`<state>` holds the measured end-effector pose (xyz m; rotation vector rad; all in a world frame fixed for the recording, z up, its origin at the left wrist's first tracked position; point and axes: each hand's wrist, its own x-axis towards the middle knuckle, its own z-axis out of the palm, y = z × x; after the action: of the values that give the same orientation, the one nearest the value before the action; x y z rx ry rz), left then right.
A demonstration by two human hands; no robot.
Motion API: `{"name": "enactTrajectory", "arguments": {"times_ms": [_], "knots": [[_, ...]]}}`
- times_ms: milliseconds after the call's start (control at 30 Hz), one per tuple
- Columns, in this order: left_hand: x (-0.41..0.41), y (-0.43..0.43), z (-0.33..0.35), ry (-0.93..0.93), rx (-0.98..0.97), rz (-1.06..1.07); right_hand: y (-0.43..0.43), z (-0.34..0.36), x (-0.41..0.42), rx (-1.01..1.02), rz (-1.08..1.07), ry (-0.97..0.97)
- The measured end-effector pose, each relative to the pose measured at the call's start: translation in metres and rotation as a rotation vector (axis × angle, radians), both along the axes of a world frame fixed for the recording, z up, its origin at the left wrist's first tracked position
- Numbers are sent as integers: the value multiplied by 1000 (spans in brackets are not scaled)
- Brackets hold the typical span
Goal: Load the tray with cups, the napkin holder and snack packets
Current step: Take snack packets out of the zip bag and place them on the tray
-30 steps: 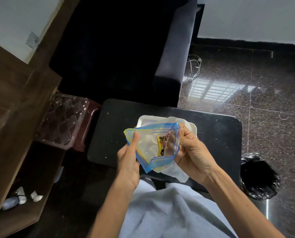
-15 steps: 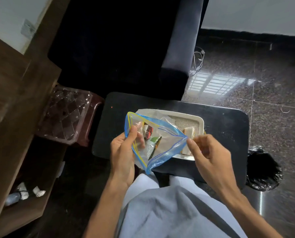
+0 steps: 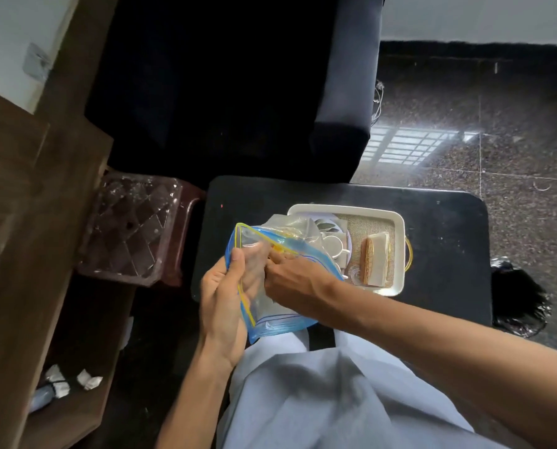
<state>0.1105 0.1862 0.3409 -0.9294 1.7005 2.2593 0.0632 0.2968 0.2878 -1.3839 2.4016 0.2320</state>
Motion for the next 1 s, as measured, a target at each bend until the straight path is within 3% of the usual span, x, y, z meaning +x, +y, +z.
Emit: {"name": "enactTrajectory", "arguments": {"times_ms": [100, 300, 433, 733, 867, 1000], "knots": [[-3, -16, -2, -18, 4, -47, -18, -20, 1, 72, -91, 24], [-13, -51, -1, -18, 57, -40, -36, -31, -5, -18, -46, 277], [-13, -61, -4, 14, -35, -128, -47, -37, -19, -57, -181, -35], [-17, -58, 1, 67, -81, -130, -40, 9, -31, -220, -16, -26], [-20, -63, -4, 25, -86, -116, -19, 32, -33, -386, -141, -123], [-22, -67, -6, -22, -100, -125, 11, 41, -41, -625, -432, -267]]}}
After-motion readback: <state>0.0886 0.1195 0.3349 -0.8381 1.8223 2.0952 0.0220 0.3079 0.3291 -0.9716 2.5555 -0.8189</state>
